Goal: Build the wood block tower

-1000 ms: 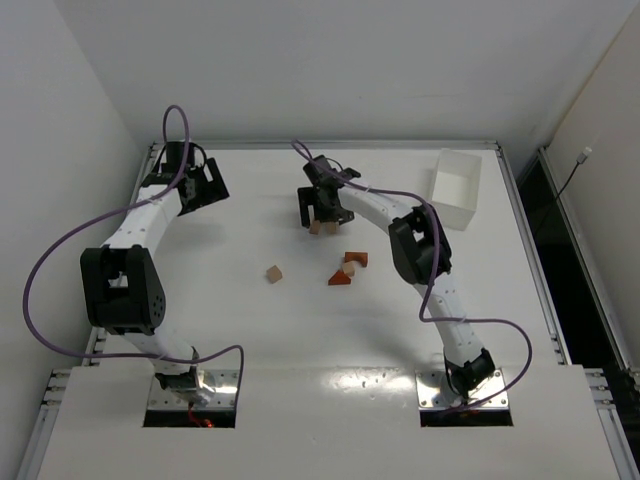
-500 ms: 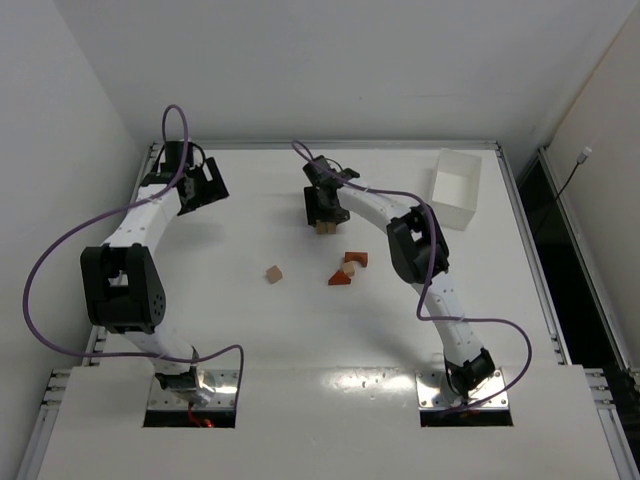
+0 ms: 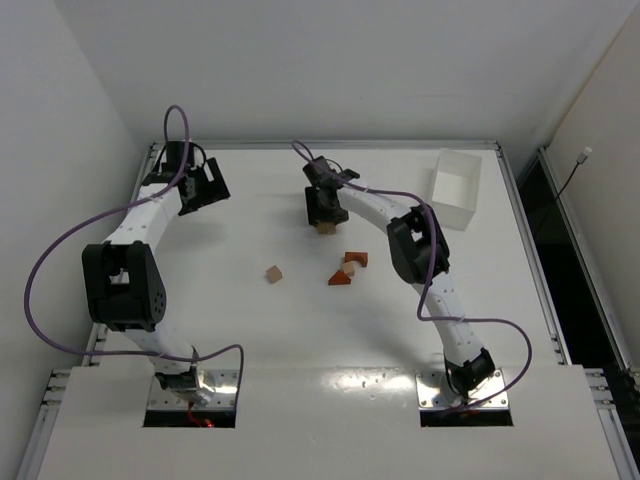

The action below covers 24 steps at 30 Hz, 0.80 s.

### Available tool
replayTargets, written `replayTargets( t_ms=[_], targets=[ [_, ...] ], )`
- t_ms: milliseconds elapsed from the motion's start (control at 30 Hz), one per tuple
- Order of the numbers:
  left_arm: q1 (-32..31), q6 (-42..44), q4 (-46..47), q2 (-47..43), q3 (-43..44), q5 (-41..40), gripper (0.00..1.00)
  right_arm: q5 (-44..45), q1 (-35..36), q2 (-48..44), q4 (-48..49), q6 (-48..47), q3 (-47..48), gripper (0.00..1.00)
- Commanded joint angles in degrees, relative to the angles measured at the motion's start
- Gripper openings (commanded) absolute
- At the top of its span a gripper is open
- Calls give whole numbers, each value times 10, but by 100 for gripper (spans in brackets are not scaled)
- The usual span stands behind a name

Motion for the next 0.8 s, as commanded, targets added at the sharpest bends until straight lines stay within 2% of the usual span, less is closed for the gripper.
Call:
replayTargets(
  t_ms=[0,67,167,333,433,633,733,767],
  targets=[
    [6,4,11,4,21,10,81,11,4,-32,-4,23,-23,57],
    [6,-1,11,4,21,10,81,11,4,-38,-4,23,-31,80],
    [6,-1,11,4,21,15,81,5,9,-44,-4,29,-31,90],
    [6,-6,11,4,15,15,81,-1,9,-52,-4,24,-26,91],
    [6,-6,16,-2,10,15,81,-7,9,-91,7,12,-68,91],
    [-5,-6,27,-27,-14,2,81,-30,3,-243,50,-56,-172,95],
    [-16,-6,27,-44,-32,2,81,-57,-3,-332,63,-118,-227,98],
    [-16,-6,27,-51,-39,2,81,-79,-10,-354,71,-165,-243,99]
  ],
)
